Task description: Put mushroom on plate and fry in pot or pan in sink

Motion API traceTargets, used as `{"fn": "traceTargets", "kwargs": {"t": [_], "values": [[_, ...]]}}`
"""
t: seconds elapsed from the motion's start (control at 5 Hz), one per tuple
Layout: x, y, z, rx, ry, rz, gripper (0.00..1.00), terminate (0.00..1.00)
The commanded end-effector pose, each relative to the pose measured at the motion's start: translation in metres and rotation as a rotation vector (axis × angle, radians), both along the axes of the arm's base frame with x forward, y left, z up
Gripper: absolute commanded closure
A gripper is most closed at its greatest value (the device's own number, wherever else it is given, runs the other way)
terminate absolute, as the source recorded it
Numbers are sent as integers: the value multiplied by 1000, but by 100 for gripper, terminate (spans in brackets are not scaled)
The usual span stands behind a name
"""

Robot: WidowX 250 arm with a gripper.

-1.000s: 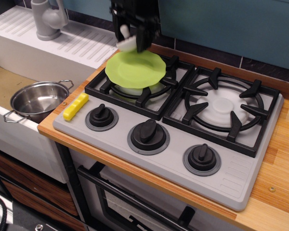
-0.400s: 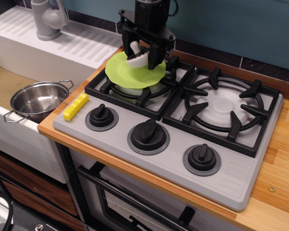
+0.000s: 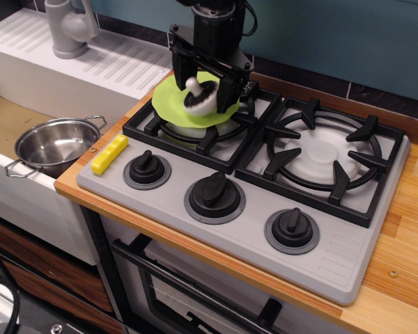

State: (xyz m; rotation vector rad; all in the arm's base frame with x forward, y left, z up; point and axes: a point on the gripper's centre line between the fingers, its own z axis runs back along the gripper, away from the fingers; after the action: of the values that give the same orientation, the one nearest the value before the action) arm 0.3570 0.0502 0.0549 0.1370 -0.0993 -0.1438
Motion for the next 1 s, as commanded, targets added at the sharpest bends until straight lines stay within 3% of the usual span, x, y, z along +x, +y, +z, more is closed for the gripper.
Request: {"fn": "traceTargets", "kwargs": {"t": [0.0,0.6,0.8], "values": [[3,-3,40,-1,-74,-13,0,0],[-22,-9,90,66,16,-20,0,0],[-22,-9,90,66,16,-20,0,0]]}}
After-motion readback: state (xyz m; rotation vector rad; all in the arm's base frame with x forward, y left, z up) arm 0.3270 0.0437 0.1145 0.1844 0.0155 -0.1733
